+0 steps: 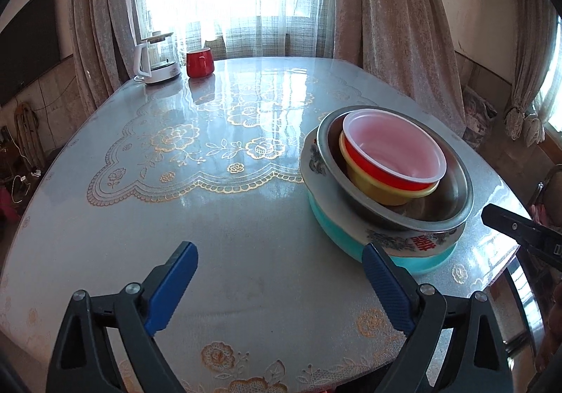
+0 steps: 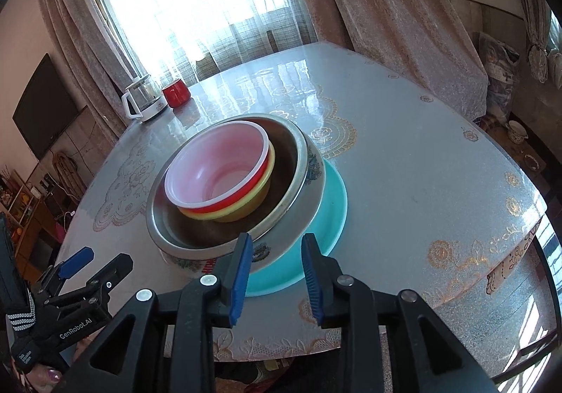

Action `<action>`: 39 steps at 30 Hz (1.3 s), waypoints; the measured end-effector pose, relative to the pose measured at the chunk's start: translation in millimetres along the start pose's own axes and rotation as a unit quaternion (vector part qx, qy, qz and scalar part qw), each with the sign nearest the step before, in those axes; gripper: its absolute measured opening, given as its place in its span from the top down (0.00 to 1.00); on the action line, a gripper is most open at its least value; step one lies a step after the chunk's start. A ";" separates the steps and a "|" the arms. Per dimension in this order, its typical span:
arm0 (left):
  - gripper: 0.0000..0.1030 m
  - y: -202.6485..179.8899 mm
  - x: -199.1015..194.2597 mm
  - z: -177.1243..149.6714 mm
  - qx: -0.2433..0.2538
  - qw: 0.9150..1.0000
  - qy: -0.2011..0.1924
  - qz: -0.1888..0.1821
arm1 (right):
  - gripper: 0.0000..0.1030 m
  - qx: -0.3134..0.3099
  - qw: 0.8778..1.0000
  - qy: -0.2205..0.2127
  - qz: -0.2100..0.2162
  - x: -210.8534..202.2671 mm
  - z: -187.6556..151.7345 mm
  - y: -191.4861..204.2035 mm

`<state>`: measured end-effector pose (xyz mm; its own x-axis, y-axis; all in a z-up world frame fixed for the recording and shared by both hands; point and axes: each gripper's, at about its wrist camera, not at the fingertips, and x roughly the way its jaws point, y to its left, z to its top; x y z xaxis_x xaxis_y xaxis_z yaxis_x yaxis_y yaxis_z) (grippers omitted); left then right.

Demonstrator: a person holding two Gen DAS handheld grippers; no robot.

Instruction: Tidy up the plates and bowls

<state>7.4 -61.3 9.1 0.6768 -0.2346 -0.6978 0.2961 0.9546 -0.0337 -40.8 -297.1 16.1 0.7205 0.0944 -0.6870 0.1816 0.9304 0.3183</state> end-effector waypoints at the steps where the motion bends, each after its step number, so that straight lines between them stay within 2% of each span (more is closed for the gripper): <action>1: 0.07 -0.3 -0.9 -2.2 -0.001 1.000 0.003 -0.001 | 0.69 -0.003 1.000 -0.003 -0.003 -1.0 -2.9 1.2; 7: 0.05 -4.6 -6.9 -16.4 0.007 1.000 0.013 0.019 | 0.62 -0.019 0.999 -0.034 -0.038 -8.9 -24.4 7.1; 12: 0.02 -6.5 -11.8 -27.2 0.015 0.999 0.014 0.037 | 0.60 -0.048 0.994 -0.072 -0.063 -16.2 -43.6 15.5; 15: 0.00 -5.3 -14.3 -31.8 0.021 0.999 0.017 0.045 | 0.60 -0.071 0.992 -0.084 -0.063 -19.1 -50.3 24.3; 23: 0.00 -1.2 -17.9 -38.8 0.013 0.998 0.013 0.058 | 0.59 -0.083 0.993 -0.078 -0.032 -17.5 -64.0 39.3; 27: 0.00 -0.5 -13.7 -41.6 0.007 0.999 0.021 0.039 | 0.59 -0.079 0.995 -0.058 -0.030 -9.4 -70.8 40.1; 39: 0.00 2.4 -11.2 -43.0 0.001 0.998 0.022 0.058 | 0.59 -0.070 0.996 -0.045 -0.032 -4.9 -76.0 37.6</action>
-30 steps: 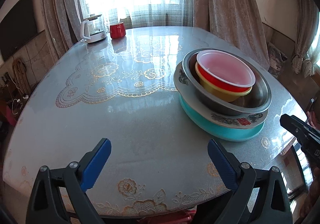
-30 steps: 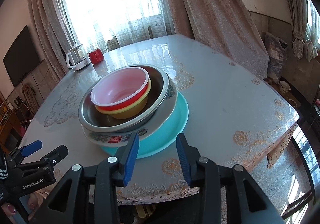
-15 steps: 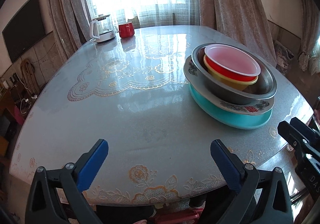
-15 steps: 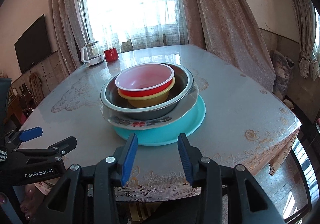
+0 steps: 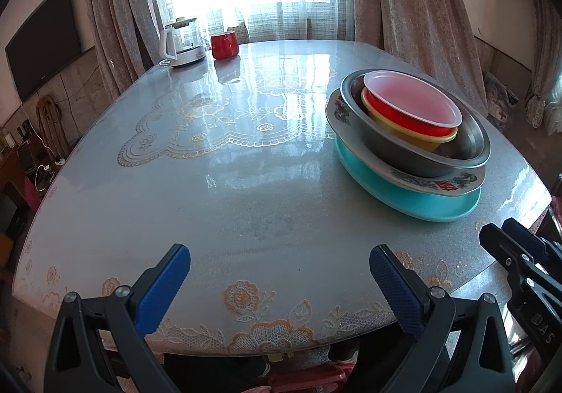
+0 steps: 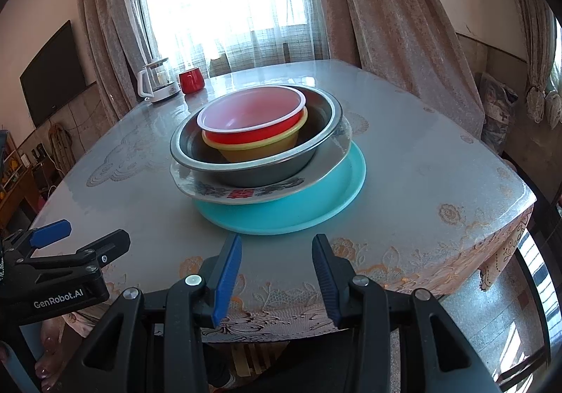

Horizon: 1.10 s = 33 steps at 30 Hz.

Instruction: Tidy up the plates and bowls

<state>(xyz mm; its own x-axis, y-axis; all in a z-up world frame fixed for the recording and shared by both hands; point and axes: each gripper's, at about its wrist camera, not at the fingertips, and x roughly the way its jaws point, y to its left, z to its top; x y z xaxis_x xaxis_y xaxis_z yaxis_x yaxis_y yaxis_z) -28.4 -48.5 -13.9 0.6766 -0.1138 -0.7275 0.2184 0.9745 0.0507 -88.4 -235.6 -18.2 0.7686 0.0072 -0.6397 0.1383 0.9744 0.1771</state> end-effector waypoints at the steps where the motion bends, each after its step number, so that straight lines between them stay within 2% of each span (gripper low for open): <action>1: 0.00 -0.3 -0.1 -0.1 0.000 1.000 0.000 0.001 | 0.59 -0.001 1.000 0.000 0.001 -0.2 -0.3 0.7; 33: 0.00 -0.2 1.3 -1.7 0.007 1.000 -0.002 -0.001 | 0.59 0.002 1.000 0.008 0.000 3.3 -1.5 0.1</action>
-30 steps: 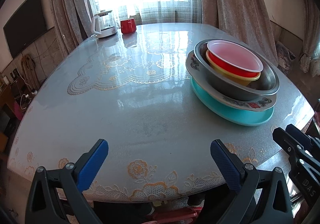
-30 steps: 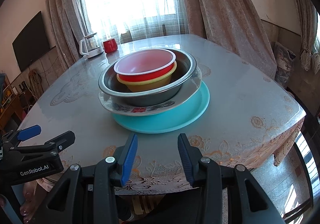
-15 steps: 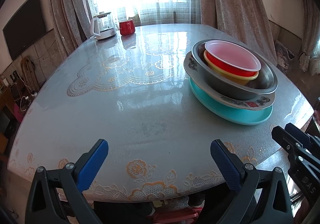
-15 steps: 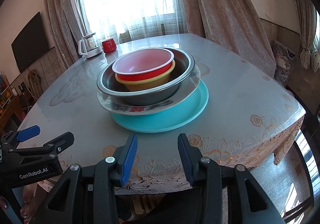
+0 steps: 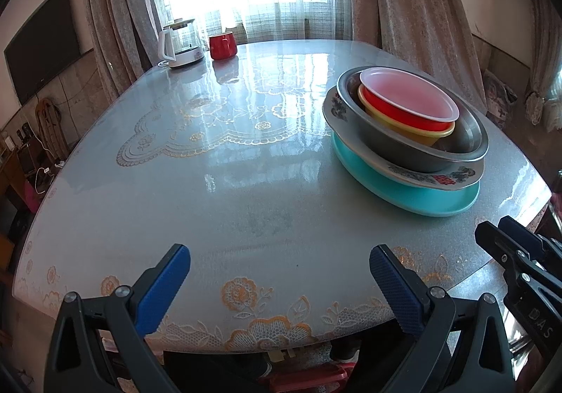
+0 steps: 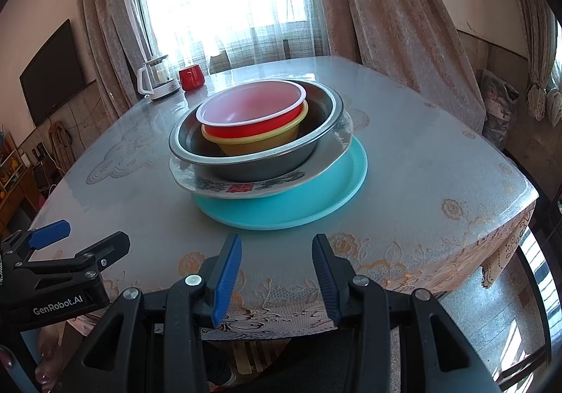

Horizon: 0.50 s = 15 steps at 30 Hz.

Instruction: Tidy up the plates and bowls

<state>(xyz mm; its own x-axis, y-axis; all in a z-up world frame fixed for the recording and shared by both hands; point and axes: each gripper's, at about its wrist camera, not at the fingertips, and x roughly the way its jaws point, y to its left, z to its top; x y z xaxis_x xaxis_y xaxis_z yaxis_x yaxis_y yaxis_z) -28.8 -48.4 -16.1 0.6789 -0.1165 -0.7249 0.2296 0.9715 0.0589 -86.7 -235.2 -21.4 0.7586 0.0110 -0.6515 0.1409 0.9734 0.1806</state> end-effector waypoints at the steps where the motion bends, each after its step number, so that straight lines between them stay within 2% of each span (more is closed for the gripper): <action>1: 0.00 -0.1 0.3 -0.1 0.001 1.000 0.000 0.000 | 0.59 0.000 1.000 0.000 -0.001 0.1 -0.4 -0.1; 15: 0.00 -1.6 1.5 -0.6 0.003 1.000 0.000 -0.003 | 0.59 0.000 1.000 0.003 0.001 0.9 -2.0 0.6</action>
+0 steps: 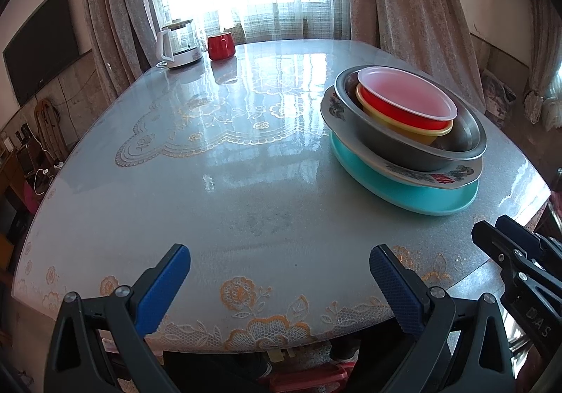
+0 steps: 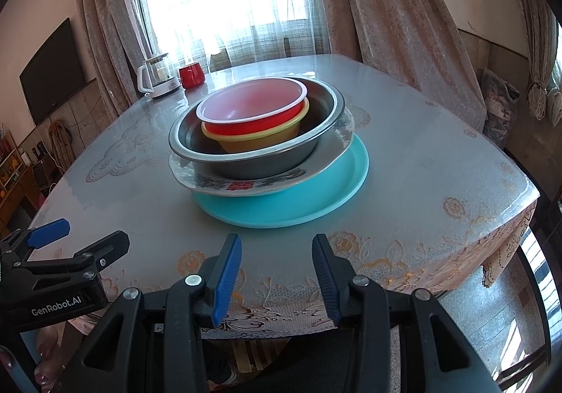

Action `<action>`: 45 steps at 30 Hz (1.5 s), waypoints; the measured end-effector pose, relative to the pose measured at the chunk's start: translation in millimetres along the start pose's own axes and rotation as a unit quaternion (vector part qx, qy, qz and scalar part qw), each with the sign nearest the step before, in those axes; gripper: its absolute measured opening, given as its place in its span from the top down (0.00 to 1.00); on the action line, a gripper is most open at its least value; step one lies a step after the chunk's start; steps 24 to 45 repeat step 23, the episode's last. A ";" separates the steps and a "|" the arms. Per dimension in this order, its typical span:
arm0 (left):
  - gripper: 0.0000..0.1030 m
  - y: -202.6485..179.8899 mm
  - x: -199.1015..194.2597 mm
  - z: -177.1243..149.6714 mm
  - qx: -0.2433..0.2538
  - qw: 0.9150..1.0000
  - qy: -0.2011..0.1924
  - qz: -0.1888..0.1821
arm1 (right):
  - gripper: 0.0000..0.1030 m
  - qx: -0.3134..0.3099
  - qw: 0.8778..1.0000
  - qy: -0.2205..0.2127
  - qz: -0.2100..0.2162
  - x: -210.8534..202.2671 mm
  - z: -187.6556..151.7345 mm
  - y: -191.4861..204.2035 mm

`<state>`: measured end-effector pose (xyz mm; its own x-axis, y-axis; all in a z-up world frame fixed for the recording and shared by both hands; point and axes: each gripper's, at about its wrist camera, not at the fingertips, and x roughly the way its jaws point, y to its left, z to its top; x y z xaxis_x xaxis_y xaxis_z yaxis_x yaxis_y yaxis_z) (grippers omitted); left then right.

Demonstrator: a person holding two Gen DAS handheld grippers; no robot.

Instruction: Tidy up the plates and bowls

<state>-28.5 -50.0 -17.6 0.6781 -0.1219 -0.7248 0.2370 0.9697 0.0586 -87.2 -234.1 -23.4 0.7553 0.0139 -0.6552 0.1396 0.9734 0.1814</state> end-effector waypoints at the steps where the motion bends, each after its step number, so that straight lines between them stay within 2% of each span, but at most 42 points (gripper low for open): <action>1: 0.00 -0.5 0.0 0.2 0.001 1.000 0.000 -0.001 | 0.59 0.000 1.000 0.000 0.000 0.0 0.0 0.1; 10: 0.00 -1.9 -0.5 0.0 0.003 1.000 0.000 -0.002 | 0.59 0.000 1.000 -0.003 0.000 -0.4 -0.2 0.2; 19: 0.00 -1.0 1.7 0.8 -0.003 1.000 0.006 -0.020 | 0.59 0.001 1.000 -0.004 0.000 0.1 0.5 -0.3; 45: 0.01 -1.9 1.0 1.1 -0.002 1.000 -0.001 -0.012 | 0.59 0.006 1.000 0.000 0.002 3.4 2.3 -3.8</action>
